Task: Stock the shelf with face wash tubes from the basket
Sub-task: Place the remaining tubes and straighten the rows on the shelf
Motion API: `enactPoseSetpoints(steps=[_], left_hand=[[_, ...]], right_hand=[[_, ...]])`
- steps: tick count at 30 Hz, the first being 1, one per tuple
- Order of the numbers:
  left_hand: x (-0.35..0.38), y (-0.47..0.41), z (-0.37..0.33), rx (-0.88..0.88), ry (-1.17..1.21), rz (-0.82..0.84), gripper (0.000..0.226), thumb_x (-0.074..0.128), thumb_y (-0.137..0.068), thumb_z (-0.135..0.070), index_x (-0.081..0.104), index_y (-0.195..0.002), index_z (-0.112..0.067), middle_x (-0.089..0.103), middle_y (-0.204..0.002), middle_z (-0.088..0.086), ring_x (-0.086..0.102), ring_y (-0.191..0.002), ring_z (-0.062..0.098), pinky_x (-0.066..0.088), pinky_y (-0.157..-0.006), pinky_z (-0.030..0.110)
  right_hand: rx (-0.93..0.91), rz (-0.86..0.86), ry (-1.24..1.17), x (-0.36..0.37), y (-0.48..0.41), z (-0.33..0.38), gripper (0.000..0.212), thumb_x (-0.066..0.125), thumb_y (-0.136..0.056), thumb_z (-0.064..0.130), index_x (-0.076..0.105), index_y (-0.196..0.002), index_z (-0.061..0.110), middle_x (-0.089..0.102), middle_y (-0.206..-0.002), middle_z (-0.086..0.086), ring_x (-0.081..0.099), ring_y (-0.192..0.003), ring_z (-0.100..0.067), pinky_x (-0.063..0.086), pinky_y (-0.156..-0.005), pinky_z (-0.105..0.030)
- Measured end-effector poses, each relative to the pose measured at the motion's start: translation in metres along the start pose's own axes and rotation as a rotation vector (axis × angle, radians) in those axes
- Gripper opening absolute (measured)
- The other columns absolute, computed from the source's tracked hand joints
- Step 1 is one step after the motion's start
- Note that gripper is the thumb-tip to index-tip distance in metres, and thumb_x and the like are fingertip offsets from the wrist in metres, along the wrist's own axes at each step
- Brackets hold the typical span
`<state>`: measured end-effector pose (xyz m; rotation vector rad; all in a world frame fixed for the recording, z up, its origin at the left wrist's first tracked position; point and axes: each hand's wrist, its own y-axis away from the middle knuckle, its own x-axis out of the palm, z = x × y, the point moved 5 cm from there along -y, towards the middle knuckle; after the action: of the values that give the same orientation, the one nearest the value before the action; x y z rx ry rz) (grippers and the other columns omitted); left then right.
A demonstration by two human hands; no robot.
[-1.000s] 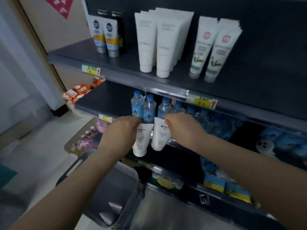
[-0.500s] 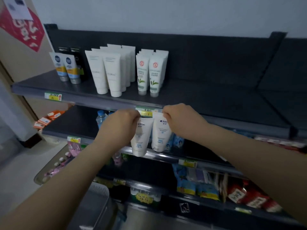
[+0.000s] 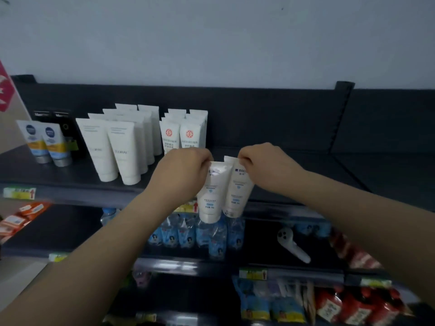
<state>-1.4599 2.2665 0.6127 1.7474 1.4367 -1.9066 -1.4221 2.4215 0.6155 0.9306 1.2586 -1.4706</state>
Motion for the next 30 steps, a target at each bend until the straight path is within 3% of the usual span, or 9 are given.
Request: enactPoseSetpoints(steps=[8,11,14,19,24,30], left_hand=[[0.013,-0.086,0.018,0.124,-0.022,-0.029,0.026,0.042,-0.096,-0.023,0.067,-0.103,-0.023,0.069,-0.097,-0.006,0.061,-0.086,0.016,0.034,-0.078,0.025],[0.024,-0.118,0.028,0.228,-0.092,-0.02,0.028,0.041,-0.096,-0.029,0.067,-0.109,-0.027,0.062,-0.11,-0.007,0.056,-0.1,0.013,0.034,-0.089,0.03],[0.038,-0.142,0.035,0.273,-0.104,0.026,0.028,0.042,-0.097,-0.03,0.067,-0.111,-0.03,0.057,-0.11,-0.006,0.051,-0.104,0.013,0.029,-0.084,0.028],[0.057,-0.176,0.042,0.299,-0.122,0.132,0.026,0.044,-0.098,-0.028,0.065,-0.114,-0.031,0.056,-0.115,-0.004,0.05,-0.106,0.016,0.033,-0.087,0.027],[0.068,-0.2,0.041,0.285,-0.158,0.199,0.029,0.043,-0.099,-0.027,0.062,-0.12,-0.031,0.055,-0.117,-0.003,0.052,-0.107,0.017,0.038,-0.092,0.031],[0.076,-0.224,0.04,0.231,-0.153,0.284,0.029,0.046,-0.096,-0.024,0.067,-0.115,-0.029,0.061,-0.111,-0.003,0.058,-0.101,0.02,0.045,-0.085,0.033]], right_hand=[[0.057,-0.062,0.058,-0.016,-0.084,-0.022,0.023,0.04,-0.098,0.018,0.063,-0.097,0.015,0.062,-0.092,0.0,0.059,-0.074,-0.017,0.045,-0.057,-0.026],[0.068,-0.05,0.077,-0.016,-0.114,-0.031,0.025,0.039,-0.099,0.02,0.064,-0.101,0.015,0.061,-0.098,0.001,0.06,-0.082,-0.018,0.05,-0.066,-0.03],[0.07,0.013,0.07,-0.012,-0.14,-0.042,0.027,0.04,-0.099,0.021,0.066,-0.103,0.014,0.063,-0.1,-0.001,0.061,-0.085,-0.018,0.053,-0.075,-0.035],[0.04,0.09,0.098,-0.004,-0.178,-0.052,0.025,0.044,-0.099,0.022,0.067,-0.107,0.016,0.064,-0.104,0.0,0.061,-0.092,-0.018,0.048,-0.076,-0.03],[0.011,0.132,0.115,0.001,-0.211,-0.068,0.024,0.047,-0.097,0.019,0.07,-0.103,0.016,0.067,-0.102,0.0,0.061,-0.087,-0.017,0.048,-0.071,-0.029],[-0.031,0.186,0.097,0.006,-0.242,-0.081,0.025,0.047,-0.096,0.017,0.071,-0.102,0.013,0.068,-0.098,0.001,0.062,-0.085,-0.017,0.049,-0.07,-0.029]])
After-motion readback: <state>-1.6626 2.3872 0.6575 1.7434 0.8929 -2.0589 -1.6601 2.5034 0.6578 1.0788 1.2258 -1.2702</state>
